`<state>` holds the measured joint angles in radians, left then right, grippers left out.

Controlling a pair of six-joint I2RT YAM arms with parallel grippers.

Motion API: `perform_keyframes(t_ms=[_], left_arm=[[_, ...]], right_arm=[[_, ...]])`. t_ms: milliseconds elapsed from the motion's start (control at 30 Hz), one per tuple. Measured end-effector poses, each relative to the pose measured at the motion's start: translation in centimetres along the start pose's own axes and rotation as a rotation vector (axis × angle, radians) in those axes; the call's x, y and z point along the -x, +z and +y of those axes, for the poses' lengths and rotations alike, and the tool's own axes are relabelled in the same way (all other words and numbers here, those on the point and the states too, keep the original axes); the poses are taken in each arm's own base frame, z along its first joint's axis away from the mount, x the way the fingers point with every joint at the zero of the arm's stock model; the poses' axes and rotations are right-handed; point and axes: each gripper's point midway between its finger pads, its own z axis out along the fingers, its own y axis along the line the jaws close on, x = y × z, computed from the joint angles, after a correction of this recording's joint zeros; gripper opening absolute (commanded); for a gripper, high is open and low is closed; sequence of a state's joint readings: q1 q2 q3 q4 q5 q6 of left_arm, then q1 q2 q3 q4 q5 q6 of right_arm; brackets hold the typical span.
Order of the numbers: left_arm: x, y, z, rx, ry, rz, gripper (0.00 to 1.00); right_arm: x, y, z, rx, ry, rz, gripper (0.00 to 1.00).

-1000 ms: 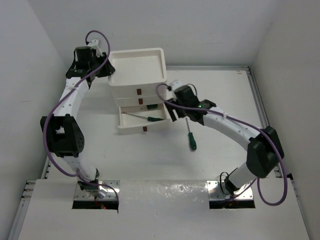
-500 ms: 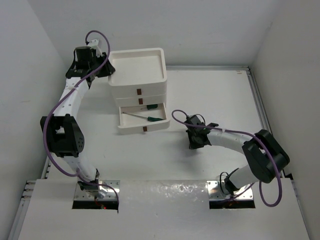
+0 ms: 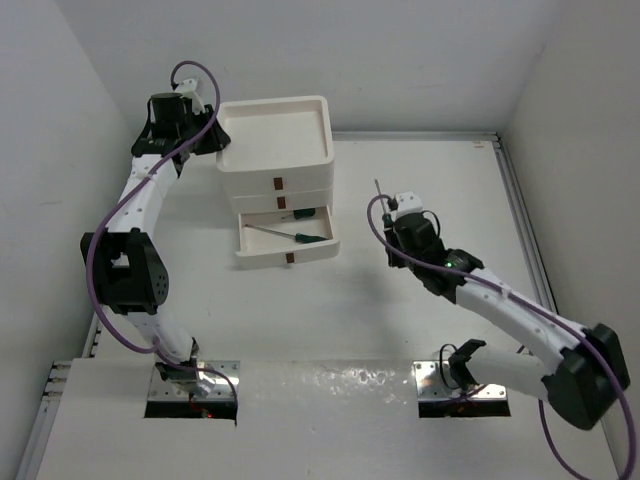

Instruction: Sort the tools into containers

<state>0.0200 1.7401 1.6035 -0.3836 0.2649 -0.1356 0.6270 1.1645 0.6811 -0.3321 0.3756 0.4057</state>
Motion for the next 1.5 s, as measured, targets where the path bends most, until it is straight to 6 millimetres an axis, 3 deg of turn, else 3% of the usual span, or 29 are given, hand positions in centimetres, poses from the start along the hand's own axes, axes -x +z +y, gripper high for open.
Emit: perform_keyframes(t_ms=[133, 200, 300, 400, 467, 533, 633, 733, 867, 967, 1133, 1200, 1367, 1500], left_arm=[[0.0, 0.0, 0.0, 0.000, 0.000, 0.000, 0.07], [0.0, 0.0, 0.0, 0.000, 0.000, 0.000, 0.07], [0.0, 0.0, 0.0, 0.000, 0.000, 0.002, 0.07], [0.1, 0.0, 0.0, 0.001, 0.003, 0.008, 0.07], [0.0, 0.0, 0.0, 0.002, 0.005, 0.010, 0.07], [0.0, 0.0, 0.0, 0.002, 0.007, 0.011, 0.07], [0.0, 0.0, 0.0, 0.002, 0.012, 0.011, 0.07], [0.1, 0.0, 0.0, 0.002, 0.016, 0.012, 0.07], [0.1, 0.0, 0.1, 0.001, 0.019, 0.014, 0.07], [0.1, 0.0, 0.1, 0.002, 0.019, 0.014, 0.07], [0.1, 0.0, 0.1, 0.002, 0.022, 0.014, 0.07], [0.1, 0.0, 0.1, 0.002, 0.022, 0.014, 0.07], [0.0, 0.0, 0.1, 0.002, 0.022, 0.015, 0.07], [0.1, 0.0, 0.1, 0.005, 0.023, 0.013, 0.07]], right_arm=[[8.6, -3.9, 1.3, 0.104, -0.009, -0.301, 0.00], [12.1, -5.6, 3.4, 0.188, -0.067, -0.395, 0.00], [16.3, -7.4, 9.2, 0.364, -0.259, -0.464, 0.00], [18.4, -7.1, 15.4, 0.522, -0.495, -0.444, 0.00], [18.3, -5.5, 18.2, 0.581, -0.645, -0.406, 0.00], [16.9, -3.0, 19.2, 0.593, -0.770, -0.346, 0.00], [13.0, 1.1, 18.3, 0.569, -0.947, -0.207, 0.00], [10.5, 4.8, 17.4, 0.517, -1.071, -0.113, 0.00], [10.0, 7.9, 17.0, 0.456, -1.140, -0.091, 0.00], [11.1, 9.2, 17.0, 0.417, -1.164, -0.102, 0.07], [12.6, 11.6, 16.8, 0.333, -1.216, -0.066, 0.43], [12.4, 12.2, 16.4, 0.306, -1.225, -0.035, 0.49], [12.9, 11.6, 15.5, 0.262, -1.194, -0.013, 0.65], [14.9, 9.1, 15.0, 0.228, -1.101, -0.085, 0.76]])
